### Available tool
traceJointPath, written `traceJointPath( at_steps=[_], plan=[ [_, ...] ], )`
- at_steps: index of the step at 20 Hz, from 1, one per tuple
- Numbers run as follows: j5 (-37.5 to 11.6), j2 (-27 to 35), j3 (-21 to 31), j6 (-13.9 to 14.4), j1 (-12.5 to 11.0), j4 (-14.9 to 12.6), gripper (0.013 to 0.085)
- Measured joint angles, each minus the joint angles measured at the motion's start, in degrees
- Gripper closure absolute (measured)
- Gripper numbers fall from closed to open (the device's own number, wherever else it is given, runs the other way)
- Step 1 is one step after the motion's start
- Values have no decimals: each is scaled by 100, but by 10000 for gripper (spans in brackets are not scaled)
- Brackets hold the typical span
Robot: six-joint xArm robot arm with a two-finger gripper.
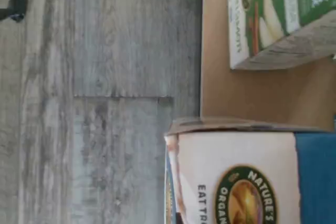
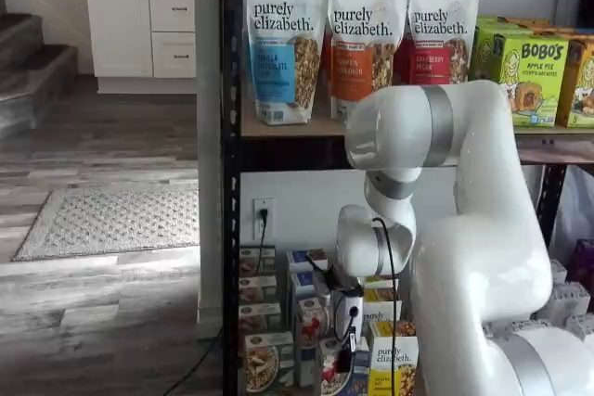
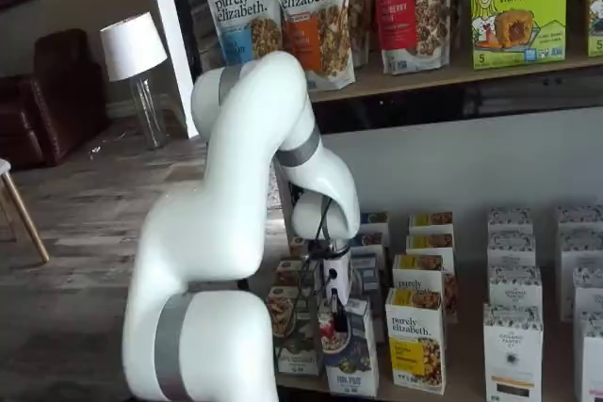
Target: Pick up the blue and white box that is on the bottom shelf, the second box from the left
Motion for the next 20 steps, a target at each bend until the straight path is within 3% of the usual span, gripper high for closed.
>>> traceJointPath(
  at_steps=[7, 14, 20],
  plan=[
    [-20, -625, 771, -137, 17, 164, 530],
    [-63, -1480, 1691, 233, 43, -211, 530],
    [68, -2279, 2364, 124, 73, -55, 530]
  ],
)
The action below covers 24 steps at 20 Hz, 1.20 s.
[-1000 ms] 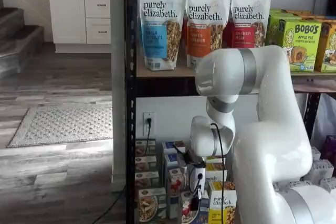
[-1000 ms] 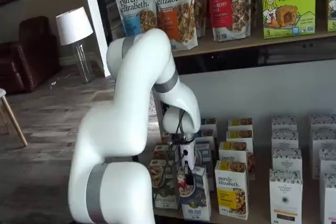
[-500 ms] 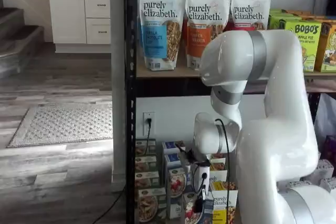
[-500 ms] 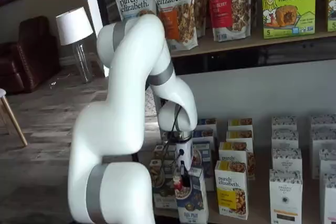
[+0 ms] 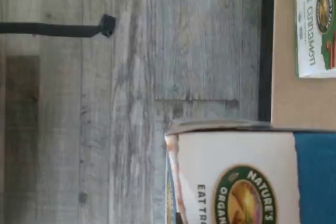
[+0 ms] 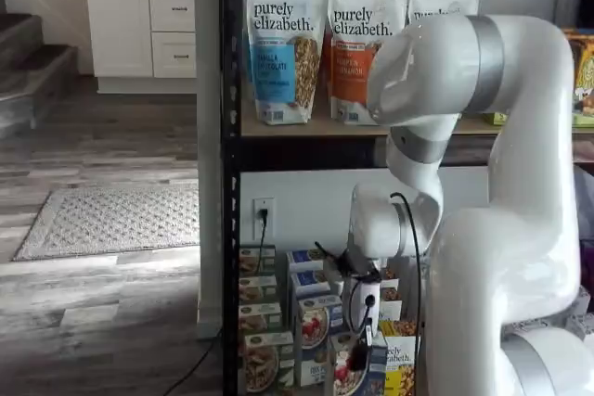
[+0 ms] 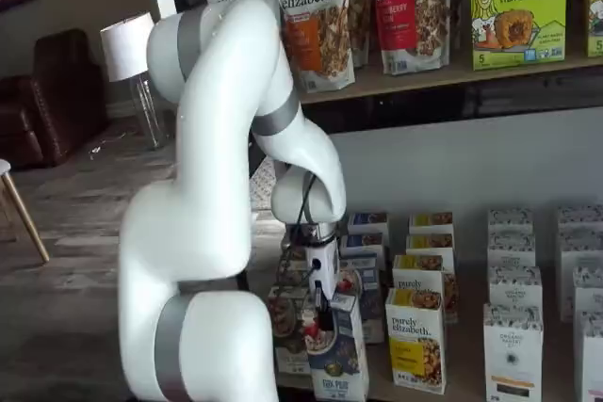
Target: Pick up the blue and white box that is on the bottom shelf, the second box from the left
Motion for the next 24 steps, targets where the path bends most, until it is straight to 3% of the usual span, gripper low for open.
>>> traceJointPath(
  at_steps=[3, 8, 11, 17, 24],
  plan=[
    [82, -519, 385, -9, 4, 19, 530],
    [147, -1127, 840, 211, -16, -240, 530],
    [227, -1417, 1020, 184, -4, -194, 530],
    [699, -2025, 1219, 210, 79, -114, 530],
    [1474, -2941, 1401, 440, 185, -236, 530]
  ],
)
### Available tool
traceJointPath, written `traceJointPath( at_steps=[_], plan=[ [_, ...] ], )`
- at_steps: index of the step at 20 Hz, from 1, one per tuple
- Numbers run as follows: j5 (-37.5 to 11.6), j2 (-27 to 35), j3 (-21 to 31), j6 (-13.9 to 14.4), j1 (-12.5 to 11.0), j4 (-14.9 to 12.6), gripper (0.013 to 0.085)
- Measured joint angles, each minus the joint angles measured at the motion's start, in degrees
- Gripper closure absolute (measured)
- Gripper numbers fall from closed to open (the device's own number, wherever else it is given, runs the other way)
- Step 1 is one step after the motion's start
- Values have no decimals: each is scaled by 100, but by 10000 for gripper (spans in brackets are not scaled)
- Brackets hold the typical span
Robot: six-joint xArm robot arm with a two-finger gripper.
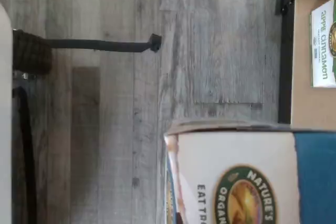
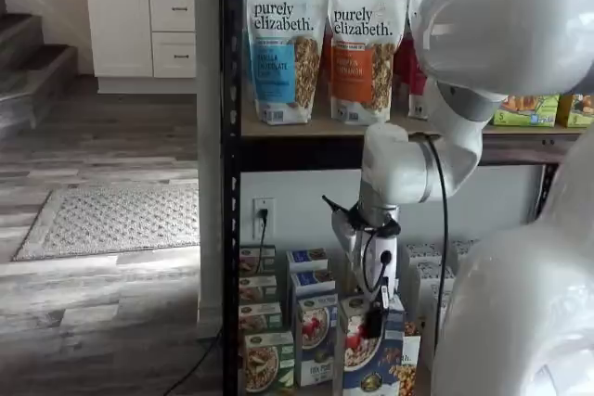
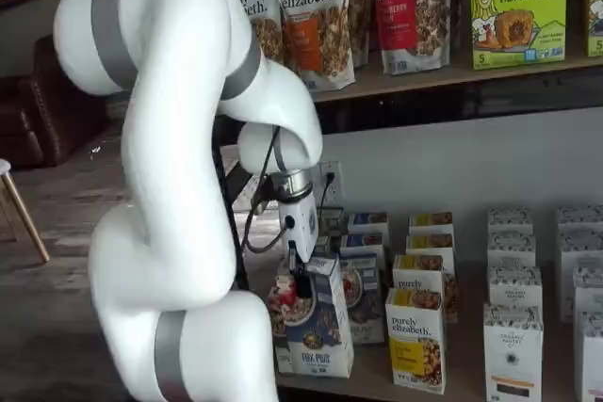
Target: Pick up the blue and white box that is on the bottom shelf, the second box from the left
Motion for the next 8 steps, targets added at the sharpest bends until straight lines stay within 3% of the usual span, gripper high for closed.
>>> traceJointPath(
  at_steps=[8],
  plan=[
    [748, -1098, 284, -29, -33, 25, 530]
  ],
)
